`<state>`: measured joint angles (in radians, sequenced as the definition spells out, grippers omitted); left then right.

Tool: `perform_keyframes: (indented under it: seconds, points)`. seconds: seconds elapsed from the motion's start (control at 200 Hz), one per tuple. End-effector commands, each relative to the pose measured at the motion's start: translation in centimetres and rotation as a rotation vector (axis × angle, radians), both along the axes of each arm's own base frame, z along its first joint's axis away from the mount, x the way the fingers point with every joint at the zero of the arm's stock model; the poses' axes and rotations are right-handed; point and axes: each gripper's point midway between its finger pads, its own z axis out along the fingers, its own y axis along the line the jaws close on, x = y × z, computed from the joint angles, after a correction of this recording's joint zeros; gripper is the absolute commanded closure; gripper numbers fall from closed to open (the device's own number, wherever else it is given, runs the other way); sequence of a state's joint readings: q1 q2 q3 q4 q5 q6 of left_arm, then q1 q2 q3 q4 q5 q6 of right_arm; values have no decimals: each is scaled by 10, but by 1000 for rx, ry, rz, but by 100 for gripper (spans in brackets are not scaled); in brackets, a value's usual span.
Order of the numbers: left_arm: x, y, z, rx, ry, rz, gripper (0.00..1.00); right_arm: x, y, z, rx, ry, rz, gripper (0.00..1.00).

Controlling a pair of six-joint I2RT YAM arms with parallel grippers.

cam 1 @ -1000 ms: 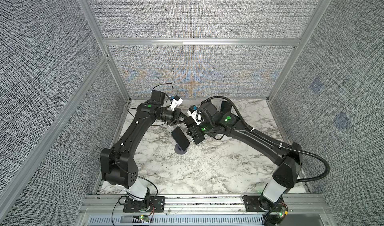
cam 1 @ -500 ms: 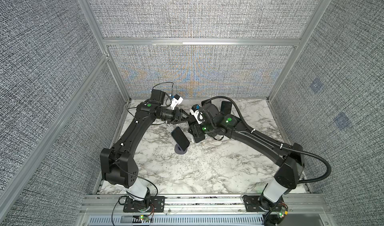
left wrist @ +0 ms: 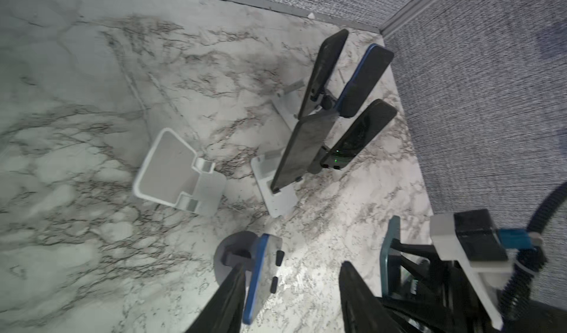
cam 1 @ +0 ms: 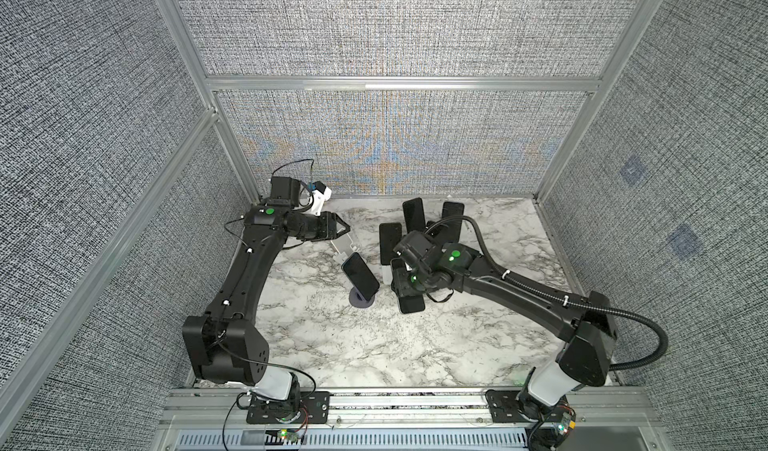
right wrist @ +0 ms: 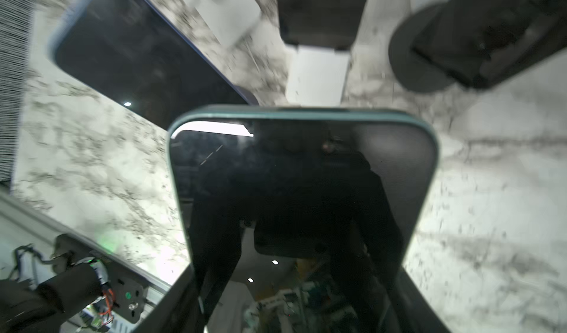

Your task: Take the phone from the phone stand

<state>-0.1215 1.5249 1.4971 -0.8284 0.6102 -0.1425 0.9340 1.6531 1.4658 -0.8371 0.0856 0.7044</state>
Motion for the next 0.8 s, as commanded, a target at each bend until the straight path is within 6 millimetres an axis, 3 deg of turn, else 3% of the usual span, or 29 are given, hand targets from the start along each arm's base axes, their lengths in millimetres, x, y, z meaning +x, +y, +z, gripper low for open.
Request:
perform_keyframes:
  seconds: [0.0,0.17,0.41,0.635,0.74,0.795]
  points:
    - [13,15,-3,97,-120,37,49,-11,-12,-21,-50,65,-154,87]
    - [10,17,-8,114,-178,30,48,-24,4,-62,-52,177,-203,89]
    - [6,20,-25,134,-126,25,48,-30,20,-96,-107,251,-215,88]
    - [6,19,-36,130,-102,15,47,-32,31,-122,-116,301,-200,82]
    - [5,18,-38,123,-87,6,47,-29,38,-125,-109,297,-181,82]
    - [5,18,-37,122,-91,7,47,-29,39,-126,-107,298,-178,76]
